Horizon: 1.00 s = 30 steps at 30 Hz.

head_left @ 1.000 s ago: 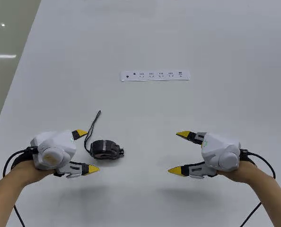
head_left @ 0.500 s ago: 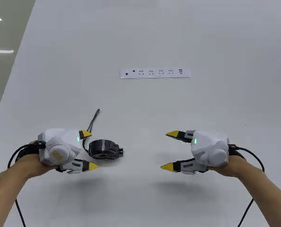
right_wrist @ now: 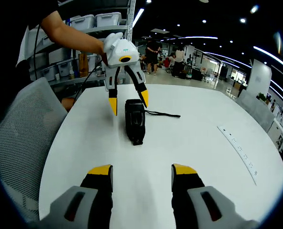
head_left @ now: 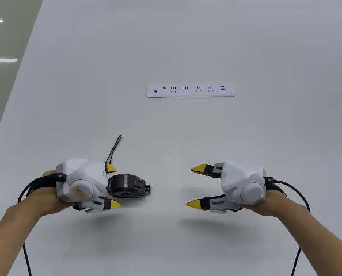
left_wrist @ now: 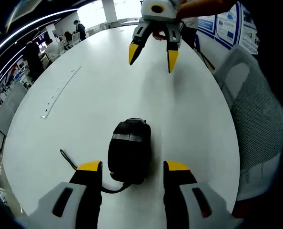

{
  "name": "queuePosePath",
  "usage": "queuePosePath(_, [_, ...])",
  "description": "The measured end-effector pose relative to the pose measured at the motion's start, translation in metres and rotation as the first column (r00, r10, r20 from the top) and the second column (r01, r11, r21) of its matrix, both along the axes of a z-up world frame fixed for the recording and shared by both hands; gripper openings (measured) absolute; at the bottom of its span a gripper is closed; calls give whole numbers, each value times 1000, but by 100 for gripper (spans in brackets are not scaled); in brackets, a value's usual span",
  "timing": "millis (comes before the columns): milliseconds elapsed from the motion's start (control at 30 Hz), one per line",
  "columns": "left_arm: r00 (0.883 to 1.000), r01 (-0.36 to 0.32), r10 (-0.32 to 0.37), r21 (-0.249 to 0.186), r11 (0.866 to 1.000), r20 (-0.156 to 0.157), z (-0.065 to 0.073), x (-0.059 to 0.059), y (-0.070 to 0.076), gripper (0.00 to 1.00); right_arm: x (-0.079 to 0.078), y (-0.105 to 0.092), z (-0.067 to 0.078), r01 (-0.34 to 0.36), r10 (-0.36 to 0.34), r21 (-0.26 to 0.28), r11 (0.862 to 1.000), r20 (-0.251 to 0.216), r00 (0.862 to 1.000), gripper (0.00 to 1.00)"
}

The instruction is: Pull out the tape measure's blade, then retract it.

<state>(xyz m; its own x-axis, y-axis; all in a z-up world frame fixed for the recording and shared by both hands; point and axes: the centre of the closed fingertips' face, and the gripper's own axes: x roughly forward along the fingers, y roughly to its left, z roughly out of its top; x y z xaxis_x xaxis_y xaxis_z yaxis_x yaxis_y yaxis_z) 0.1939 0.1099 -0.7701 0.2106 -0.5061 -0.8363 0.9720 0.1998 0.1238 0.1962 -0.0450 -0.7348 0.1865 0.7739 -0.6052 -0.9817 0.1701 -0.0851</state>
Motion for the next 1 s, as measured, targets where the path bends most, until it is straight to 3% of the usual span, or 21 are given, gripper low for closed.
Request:
queuePosePath(567, [998,45,-44,25,999,-36,-23,6,0,38,9,32,-13,-30,30,12,999,-19,999,39])
queuePosePath(1000, [997,51,-49,22,998,-52,-29,8,-1,31,8,58,-30,-69,70,12,998,-48,996,31])
